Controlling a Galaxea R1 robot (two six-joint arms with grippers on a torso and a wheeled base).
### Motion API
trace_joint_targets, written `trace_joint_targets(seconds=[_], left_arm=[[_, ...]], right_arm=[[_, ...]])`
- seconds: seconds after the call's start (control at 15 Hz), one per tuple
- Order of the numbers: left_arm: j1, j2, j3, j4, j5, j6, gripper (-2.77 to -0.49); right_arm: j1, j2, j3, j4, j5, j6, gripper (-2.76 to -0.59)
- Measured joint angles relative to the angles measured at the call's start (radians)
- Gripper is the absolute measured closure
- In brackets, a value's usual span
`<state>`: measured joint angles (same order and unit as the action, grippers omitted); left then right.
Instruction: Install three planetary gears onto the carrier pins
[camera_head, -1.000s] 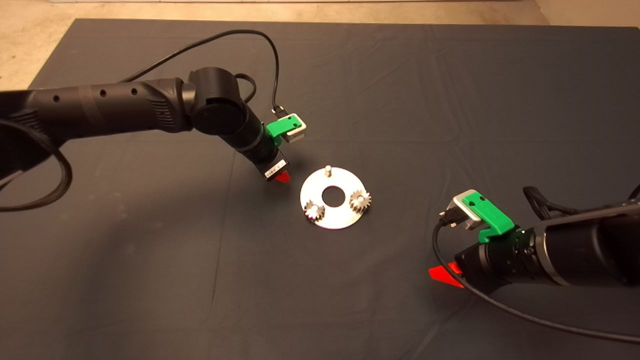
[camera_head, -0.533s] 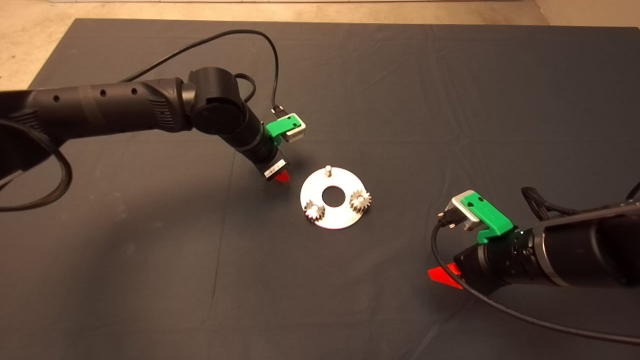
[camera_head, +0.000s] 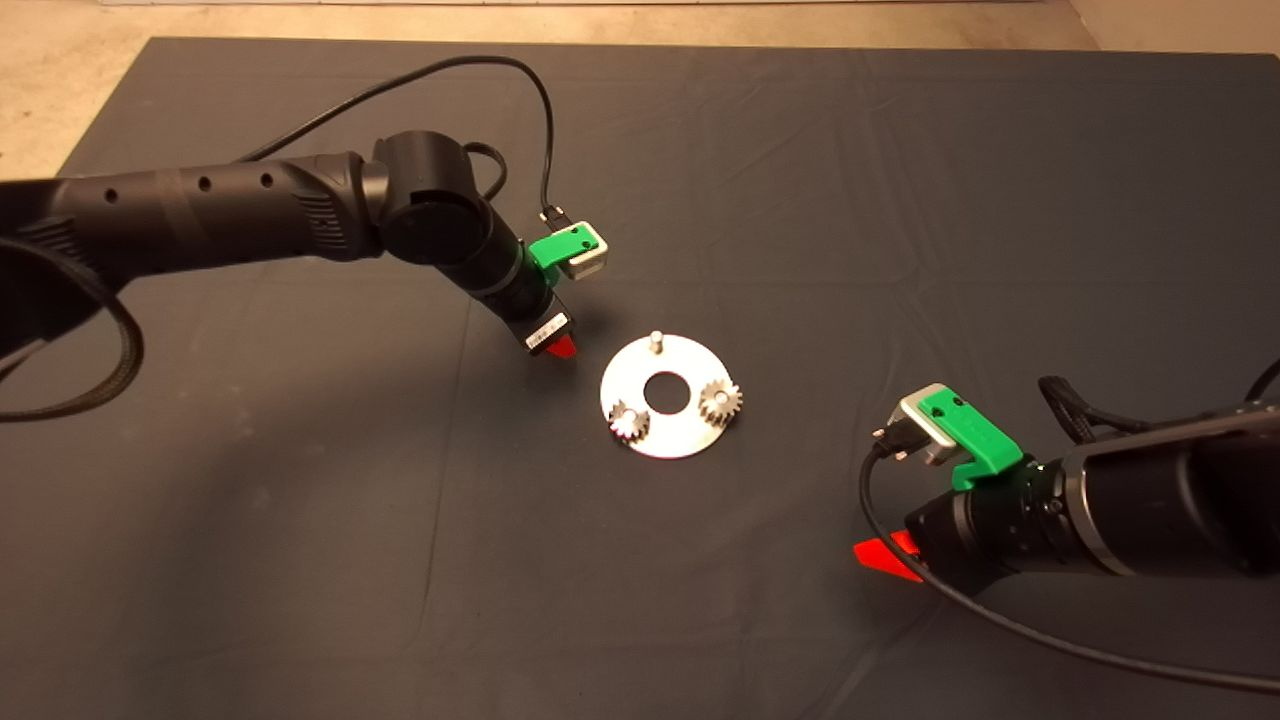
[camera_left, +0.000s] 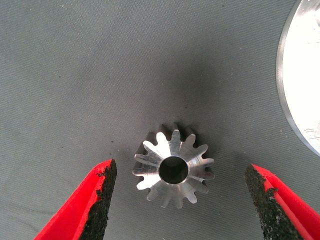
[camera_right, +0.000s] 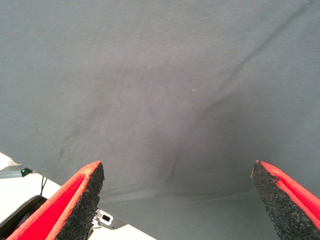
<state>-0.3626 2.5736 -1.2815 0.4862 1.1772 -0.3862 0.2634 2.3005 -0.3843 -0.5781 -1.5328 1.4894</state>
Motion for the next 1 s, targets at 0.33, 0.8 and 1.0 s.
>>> trace_joint_targets(seconds=[0.33,0.8,1.0], left_arm=[[0.029,-0.001,0.000,0.005,-0.010,0.000,-1.78],[0.028,-0.006,-0.001,0.008,-0.021,0.000,-1.62],[0.027,-0.009,-0.001,0.011,-0.022,0.000,-1.43]], right_arm=[[0.000,0.004,0.000,0.007,0.000,0.001,-2.20],[0.000,0.008,0.000,0.013,0.000,0.001,-2.20],[0.000,0.009,0.000,0.014,0.000,0.001,-2.20]])
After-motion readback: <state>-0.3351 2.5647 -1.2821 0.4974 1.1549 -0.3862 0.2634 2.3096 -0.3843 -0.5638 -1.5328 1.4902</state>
